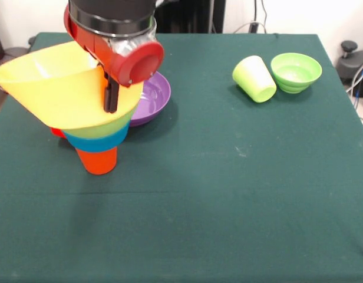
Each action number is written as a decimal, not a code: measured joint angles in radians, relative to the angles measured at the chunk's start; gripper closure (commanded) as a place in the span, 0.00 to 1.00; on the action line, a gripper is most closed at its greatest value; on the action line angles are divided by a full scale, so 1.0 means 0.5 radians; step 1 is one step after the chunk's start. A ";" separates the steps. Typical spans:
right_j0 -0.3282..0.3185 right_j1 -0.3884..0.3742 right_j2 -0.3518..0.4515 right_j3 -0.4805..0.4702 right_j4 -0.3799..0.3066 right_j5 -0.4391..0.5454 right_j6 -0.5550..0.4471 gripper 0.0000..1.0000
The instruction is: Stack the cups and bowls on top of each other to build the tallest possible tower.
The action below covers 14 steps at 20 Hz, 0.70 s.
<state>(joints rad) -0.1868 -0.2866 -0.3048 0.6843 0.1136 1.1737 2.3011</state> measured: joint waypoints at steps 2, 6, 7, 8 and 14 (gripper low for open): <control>0.000 -0.033 0.000 0.023 0.000 0.005 0.000 1.00; 0.001 -0.122 -0.004 0.041 0.000 0.076 0.000 1.00; 0.002 -0.139 -0.005 0.043 0.000 0.099 0.000 1.00; 0.003 -0.162 -0.007 0.042 0.000 0.132 0.000 1.00; 0.014 -0.293 -0.016 0.042 -0.007 0.307 0.000 1.00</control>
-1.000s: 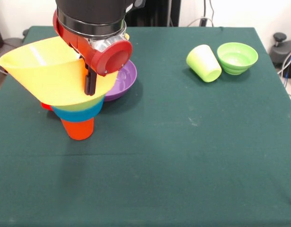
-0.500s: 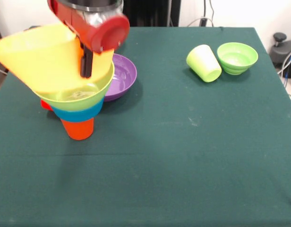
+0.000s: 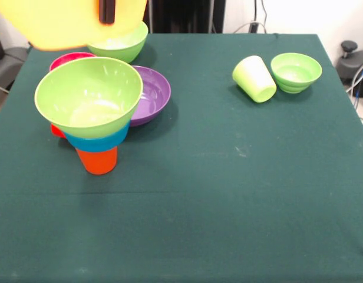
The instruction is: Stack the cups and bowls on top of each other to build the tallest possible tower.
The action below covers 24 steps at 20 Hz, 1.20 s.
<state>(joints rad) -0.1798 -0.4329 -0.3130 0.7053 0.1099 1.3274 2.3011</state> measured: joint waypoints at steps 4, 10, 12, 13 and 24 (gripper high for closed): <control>0.002 -0.039 0.000 0.000 -0.005 0.009 0.000 1.00; 0.002 -0.036 0.000 0.001 -0.011 0.009 0.000 1.00; 0.002 -0.030 0.000 0.001 -0.013 0.009 0.000 1.00; 0.002 -0.027 0.000 0.001 -0.014 0.010 0.000 1.00; 0.005 -0.057 0.000 0.102 -0.026 -0.033 0.000 1.00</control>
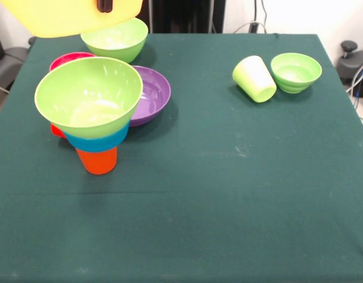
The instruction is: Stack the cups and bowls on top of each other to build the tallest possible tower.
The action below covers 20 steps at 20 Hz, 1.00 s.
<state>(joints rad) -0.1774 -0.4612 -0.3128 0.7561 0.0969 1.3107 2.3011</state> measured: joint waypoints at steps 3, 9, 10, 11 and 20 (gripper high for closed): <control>0.003 -0.033 0.000 0.107 -0.002 -0.069 0.000 1.00; 0.004 -0.058 0.001 0.233 -0.009 -0.180 0.000 1.00; 0.004 -0.060 0.002 0.247 -0.011 -0.197 0.000 1.00; 0.004 -0.060 0.003 0.254 -0.012 -0.206 0.000 1.00; 0.003 -0.059 0.027 0.271 -0.023 -0.319 0.000 1.00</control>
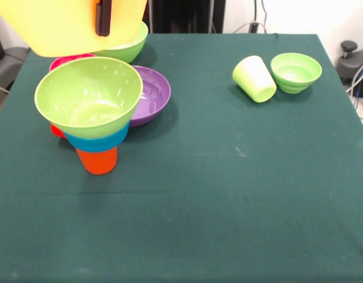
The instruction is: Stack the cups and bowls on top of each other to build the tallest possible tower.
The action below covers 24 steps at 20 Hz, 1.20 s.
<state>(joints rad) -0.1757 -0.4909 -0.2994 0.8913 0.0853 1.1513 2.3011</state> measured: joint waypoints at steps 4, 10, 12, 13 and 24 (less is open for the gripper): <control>0.000 -0.001 0.012 0.015 -0.003 -0.040 0.000 1.00; 0.000 -0.001 0.026 0.040 -0.007 -0.057 0.000 1.00; 0.000 0.001 0.031 0.042 -0.010 -0.057 0.000 1.00; 0.000 0.001 0.033 0.042 -0.010 -0.057 0.000 1.00; 0.000 0.006 0.048 0.057 -0.023 -0.092 0.000 1.00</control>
<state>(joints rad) -0.1757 -0.4880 -0.2755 0.9197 0.0737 1.1052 2.3011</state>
